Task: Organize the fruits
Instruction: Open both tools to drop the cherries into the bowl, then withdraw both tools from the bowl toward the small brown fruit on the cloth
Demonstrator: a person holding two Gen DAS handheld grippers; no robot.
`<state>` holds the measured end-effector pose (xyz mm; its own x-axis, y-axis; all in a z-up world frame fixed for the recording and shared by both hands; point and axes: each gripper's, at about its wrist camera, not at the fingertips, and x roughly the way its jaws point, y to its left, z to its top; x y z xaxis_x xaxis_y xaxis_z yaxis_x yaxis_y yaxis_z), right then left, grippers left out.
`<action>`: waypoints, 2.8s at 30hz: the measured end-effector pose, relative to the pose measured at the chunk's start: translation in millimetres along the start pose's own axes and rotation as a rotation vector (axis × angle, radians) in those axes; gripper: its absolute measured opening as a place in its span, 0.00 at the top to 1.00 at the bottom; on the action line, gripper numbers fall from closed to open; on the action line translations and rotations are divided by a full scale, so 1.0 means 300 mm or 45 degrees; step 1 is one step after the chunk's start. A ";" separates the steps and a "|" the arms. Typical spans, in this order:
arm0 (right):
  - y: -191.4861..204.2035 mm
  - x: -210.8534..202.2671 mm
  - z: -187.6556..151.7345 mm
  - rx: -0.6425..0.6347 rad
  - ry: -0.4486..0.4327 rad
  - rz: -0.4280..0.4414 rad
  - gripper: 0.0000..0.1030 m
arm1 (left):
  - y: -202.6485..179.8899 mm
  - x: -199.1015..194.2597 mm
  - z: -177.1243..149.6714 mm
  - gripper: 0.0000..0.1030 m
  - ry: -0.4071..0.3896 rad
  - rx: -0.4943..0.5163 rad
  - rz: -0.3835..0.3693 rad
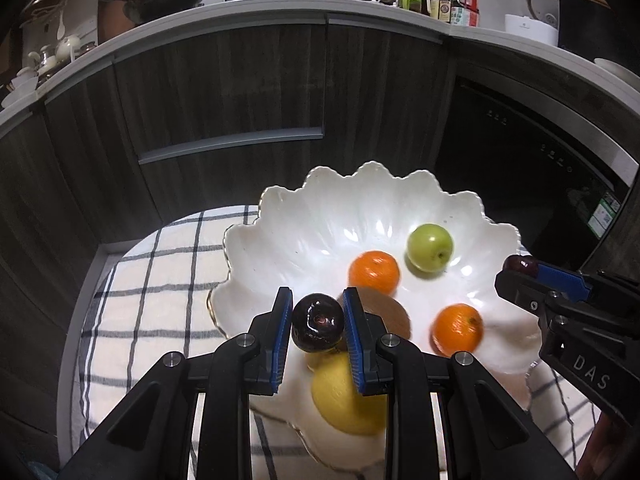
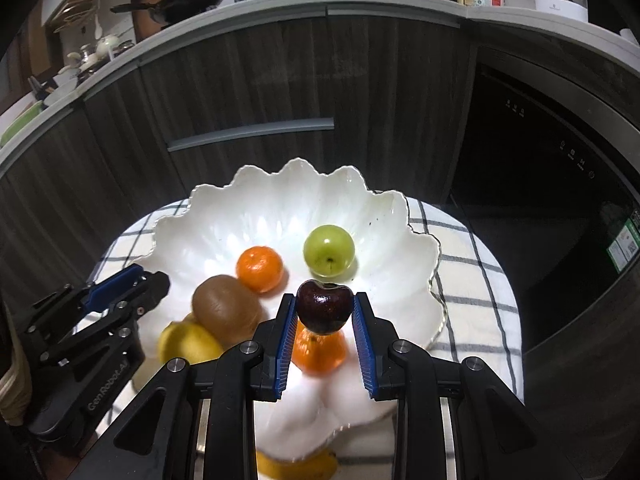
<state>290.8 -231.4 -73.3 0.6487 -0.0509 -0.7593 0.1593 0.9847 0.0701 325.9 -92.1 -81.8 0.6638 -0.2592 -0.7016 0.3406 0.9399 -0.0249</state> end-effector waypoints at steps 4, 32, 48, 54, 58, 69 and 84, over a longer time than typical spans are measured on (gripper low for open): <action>0.009 0.050 0.005 0.008 0.039 0.005 0.71 | 0.014 0.037 0.011 0.75 0.019 -0.017 -0.003; -0.040 -0.087 0.005 0.059 -0.034 -0.149 0.15 | 0.005 -0.093 0.009 0.12 -0.044 -0.004 0.099; -0.063 -0.333 -0.121 0.080 -0.132 -0.178 0.11 | -0.057 -0.331 -0.124 0.04 -0.096 -0.006 0.118; -0.084 -0.393 -0.207 0.099 -0.118 -0.198 0.11 | -0.089 -0.396 -0.198 0.04 -0.098 0.014 0.115; -0.105 -0.426 -0.289 0.131 -0.095 -0.207 0.11 | -0.113 -0.437 -0.269 0.04 -0.103 0.027 0.108; -0.102 -0.431 -0.483 0.098 -0.009 -0.209 0.11 | -0.155 -0.450 -0.473 0.05 -0.032 0.069 0.080; -0.129 -0.395 -0.582 0.111 0.065 -0.220 0.11 | -0.204 -0.383 -0.582 0.20 0.071 0.104 0.018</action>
<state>77.8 -234.4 -99.0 0.5678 -0.2073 -0.7966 0.3301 0.9439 -0.0103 112.5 -80.9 -124.1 0.6319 -0.2309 -0.7399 0.3858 0.9216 0.0418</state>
